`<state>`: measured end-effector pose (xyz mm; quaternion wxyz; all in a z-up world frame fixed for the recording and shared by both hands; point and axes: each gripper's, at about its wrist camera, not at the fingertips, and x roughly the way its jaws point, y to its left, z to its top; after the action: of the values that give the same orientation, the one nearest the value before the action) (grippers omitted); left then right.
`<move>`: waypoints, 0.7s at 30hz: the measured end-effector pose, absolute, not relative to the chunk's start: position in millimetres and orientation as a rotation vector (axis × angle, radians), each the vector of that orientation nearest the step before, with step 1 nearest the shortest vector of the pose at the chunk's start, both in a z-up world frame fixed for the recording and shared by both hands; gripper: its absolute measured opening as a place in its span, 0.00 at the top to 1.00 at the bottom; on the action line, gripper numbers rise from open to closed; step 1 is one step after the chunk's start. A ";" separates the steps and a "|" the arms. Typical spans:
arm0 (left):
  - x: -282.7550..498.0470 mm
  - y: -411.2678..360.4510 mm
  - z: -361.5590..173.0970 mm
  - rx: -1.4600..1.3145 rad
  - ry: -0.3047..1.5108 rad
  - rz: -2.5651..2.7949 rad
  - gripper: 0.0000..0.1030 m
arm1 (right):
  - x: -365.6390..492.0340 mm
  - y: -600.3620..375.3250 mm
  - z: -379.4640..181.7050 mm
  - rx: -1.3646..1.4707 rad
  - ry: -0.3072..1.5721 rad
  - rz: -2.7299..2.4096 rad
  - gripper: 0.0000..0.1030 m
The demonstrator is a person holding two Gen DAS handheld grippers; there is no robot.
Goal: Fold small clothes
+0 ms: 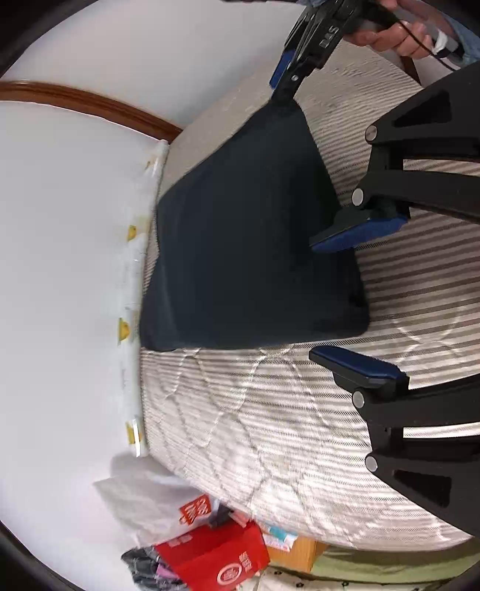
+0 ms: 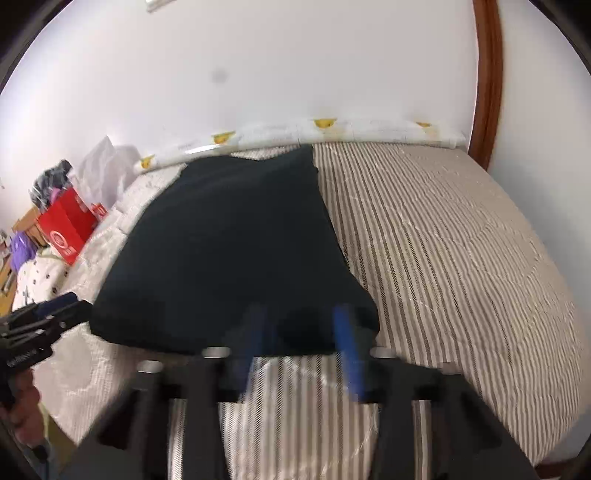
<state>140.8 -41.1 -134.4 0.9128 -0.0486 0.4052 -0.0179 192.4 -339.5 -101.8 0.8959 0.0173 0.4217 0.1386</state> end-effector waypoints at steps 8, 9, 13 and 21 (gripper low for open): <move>64.4 -48.9 -77.8 -0.085 0.716 -0.020 0.22 | 122.1 -347.5 -40.2 0.041 0.807 0.256 0.23; 57.9 -49.3 -72.8 -0.081 0.707 -0.017 0.20 | 118.0 -349.0 -35.9 0.046 0.807 0.251 0.23; 25.5 -51.8 -49.8 -0.074 0.661 0.010 0.17 | 88.9 -358.9 -15.6 0.034 0.784 0.203 0.11; -9.6 -62.7 -28.1 -0.042 0.621 0.013 0.16 | 61.3 -375.5 2.7 0.018 0.759 0.171 0.00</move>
<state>-9.6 -62.7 -28.1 0.9519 -0.0206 0.3056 0.0062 61.3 -375.5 2.7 0.9253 0.0088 0.3700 0.0833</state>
